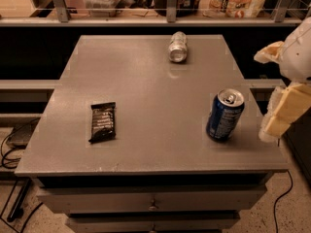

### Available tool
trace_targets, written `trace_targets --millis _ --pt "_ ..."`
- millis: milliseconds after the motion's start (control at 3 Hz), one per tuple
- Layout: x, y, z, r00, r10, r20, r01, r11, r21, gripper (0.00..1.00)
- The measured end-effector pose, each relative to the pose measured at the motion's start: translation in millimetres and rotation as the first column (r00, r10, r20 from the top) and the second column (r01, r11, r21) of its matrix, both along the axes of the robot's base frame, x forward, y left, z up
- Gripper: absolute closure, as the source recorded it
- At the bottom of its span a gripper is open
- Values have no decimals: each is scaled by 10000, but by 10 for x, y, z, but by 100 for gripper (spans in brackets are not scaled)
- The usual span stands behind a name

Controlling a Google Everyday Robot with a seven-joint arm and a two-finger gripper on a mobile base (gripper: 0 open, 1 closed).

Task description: Move pepsi can near rxbar chocolate

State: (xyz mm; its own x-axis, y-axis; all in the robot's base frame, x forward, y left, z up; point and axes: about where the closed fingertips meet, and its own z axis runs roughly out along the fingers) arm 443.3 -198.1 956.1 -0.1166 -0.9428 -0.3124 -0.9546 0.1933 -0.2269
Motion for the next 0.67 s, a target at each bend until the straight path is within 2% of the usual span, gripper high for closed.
trace_targets --millis 333,667 --pt "69 26 -182 10000 -41 11 40 9981 612 0" --pt "188 114 -404 9997 -83 -222 104 9950 993 0"
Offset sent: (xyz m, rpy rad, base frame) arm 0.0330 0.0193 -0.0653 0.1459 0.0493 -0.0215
